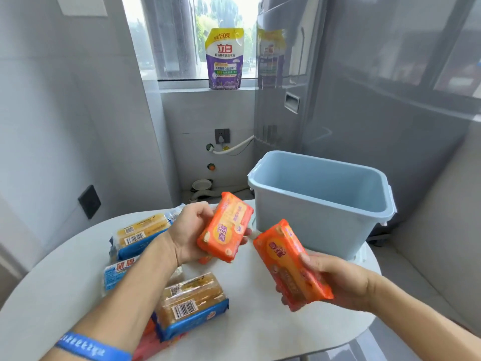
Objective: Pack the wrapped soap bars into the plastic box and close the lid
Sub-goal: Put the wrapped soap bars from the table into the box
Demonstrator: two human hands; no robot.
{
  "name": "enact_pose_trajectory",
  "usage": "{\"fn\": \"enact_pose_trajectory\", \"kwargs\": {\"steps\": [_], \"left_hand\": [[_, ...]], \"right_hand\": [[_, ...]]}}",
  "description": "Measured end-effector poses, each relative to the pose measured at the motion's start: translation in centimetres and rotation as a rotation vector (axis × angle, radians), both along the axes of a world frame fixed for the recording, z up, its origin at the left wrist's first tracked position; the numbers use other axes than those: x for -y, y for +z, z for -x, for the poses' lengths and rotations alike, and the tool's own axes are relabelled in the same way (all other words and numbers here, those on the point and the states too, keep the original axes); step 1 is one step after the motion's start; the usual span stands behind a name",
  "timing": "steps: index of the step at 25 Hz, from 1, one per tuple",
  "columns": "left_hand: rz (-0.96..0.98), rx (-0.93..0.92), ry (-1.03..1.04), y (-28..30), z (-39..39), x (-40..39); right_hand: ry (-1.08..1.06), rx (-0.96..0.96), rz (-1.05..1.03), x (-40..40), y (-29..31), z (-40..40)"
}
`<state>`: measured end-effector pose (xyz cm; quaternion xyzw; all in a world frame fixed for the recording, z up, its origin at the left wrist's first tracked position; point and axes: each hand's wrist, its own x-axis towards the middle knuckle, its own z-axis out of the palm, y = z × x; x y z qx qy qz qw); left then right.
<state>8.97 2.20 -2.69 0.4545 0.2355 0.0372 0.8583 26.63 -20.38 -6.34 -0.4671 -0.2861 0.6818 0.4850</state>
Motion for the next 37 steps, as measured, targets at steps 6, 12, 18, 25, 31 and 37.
{"fn": "enact_pose_trajectory", "kwargs": {"steps": [6,12,18,25,31,37], "left_hand": [[-0.167,-0.058,0.136,1.7,-0.6,1.9],[-0.341,0.104,0.235,8.5,-6.9,2.3],[-1.158,-0.229,0.12,9.7,-19.3,-1.2],[-1.556,-0.658,-0.541,6.4,-24.3,-1.8],[-1.923,-0.661,-0.586,2.4,-24.0,-2.5],[-1.749,-0.695,-0.925,2.3,-21.9,-1.8]], "right_hand": [[-0.209,0.035,-0.102,-0.7,4.2,2.2],[-0.691,0.152,-0.268,-1.5,13.3,-1.2],[-0.69,1.032,0.111,-5.3,13.8,-11.9],[-0.076,1.455,0.459,-8.2,8.8,-15.5],[0.124,1.988,0.469,-7.5,7.8,-15.0],[0.541,2.067,0.589,-6.8,6.5,-15.3]]}}
